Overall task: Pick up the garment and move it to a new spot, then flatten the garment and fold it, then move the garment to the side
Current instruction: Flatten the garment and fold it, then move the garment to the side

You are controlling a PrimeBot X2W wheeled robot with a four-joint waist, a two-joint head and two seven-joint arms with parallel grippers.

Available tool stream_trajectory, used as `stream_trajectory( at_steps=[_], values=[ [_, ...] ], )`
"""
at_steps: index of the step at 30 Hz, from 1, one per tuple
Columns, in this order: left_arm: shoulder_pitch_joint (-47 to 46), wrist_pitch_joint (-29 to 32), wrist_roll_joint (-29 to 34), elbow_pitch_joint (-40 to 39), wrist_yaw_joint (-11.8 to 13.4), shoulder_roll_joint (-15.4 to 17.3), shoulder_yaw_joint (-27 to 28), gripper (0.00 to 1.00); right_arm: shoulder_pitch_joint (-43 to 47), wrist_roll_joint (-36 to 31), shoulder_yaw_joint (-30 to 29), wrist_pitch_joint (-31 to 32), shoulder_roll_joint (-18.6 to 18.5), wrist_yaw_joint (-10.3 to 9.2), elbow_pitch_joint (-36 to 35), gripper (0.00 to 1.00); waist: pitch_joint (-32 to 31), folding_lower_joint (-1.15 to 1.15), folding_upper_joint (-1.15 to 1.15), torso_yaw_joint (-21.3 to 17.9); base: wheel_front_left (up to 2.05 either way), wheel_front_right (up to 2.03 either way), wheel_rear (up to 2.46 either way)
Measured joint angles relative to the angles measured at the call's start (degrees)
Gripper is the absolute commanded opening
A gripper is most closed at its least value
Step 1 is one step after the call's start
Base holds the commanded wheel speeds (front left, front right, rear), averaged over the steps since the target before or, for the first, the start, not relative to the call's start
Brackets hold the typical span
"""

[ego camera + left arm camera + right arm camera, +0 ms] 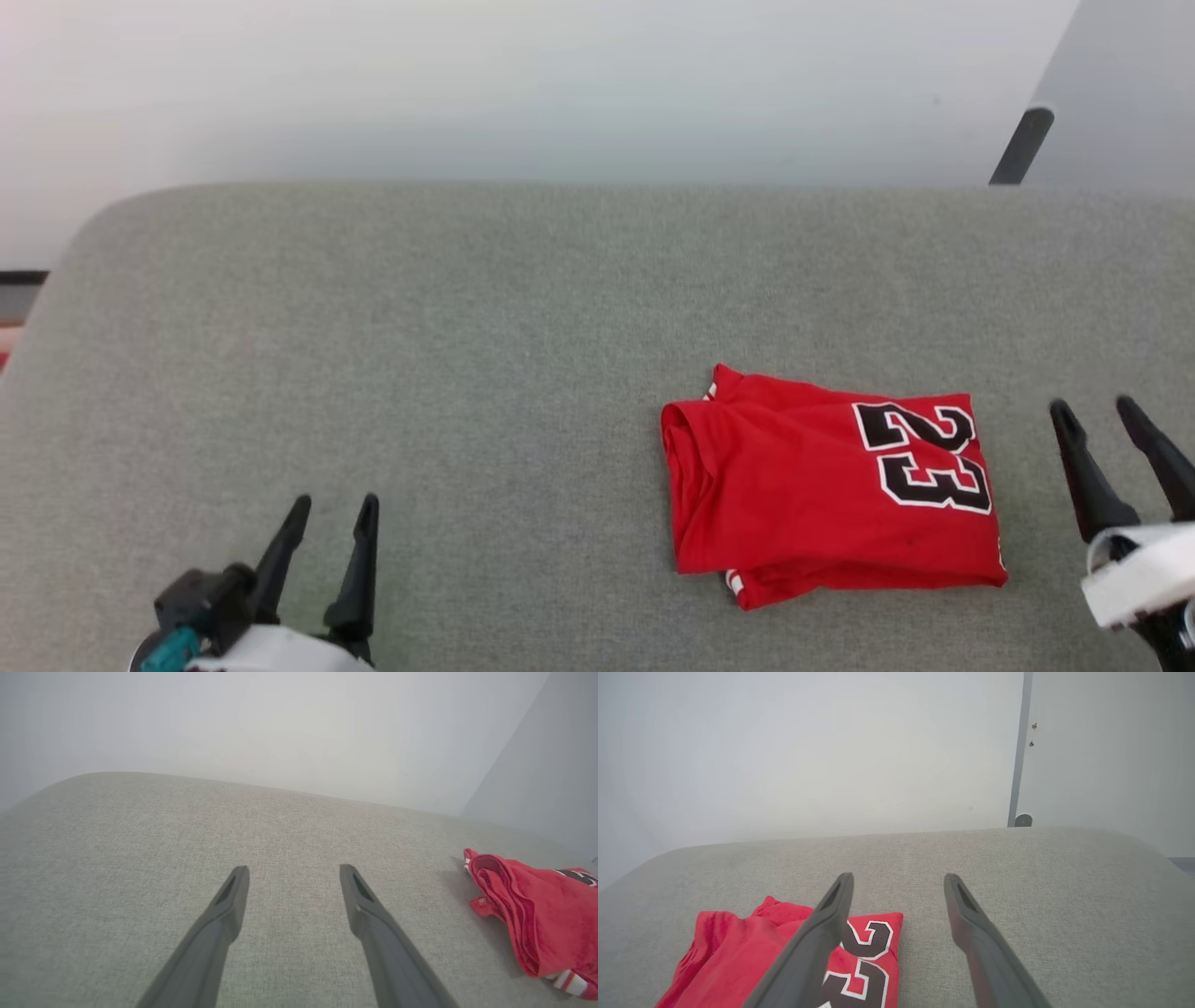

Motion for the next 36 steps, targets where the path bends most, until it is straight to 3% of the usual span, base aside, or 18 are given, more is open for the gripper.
stream_trajectory(
  at_steps=[16, 29, 36],
  values=[
    [10.89, 0.0, 4.01, -11.22, -0.01, 0.16, 2.68, 1.0, 16.65, -5.06, -14.17, 6.12, 5.88, 0.0, -13.35, 1.0, -4.36, 0.0, 0.0, 1.94, 0.0, 0.0, 0.0],
    [10.86, 0.0, 4.26, -11.7, -0.02, -0.11, 2.21, 1.0, 18.03, -6.02, -15.55, 9.87, 8.96, 0.0, -16.56, 1.0, -4.56, 0.0, 0.0, 2.19, 0.0, 0.0, 0.0],
    [10.17, 0.0, 4.42, -11.84, -0.02, -0.54, 1.99, 1.0, 17.28, -5.91, -14.25, 11.71, 8.26, 0.0, -16.97, 1.0, -3.89, 0.0, 0.0, 2.36, 0.0, 0.0, 0.0]
  ],
)
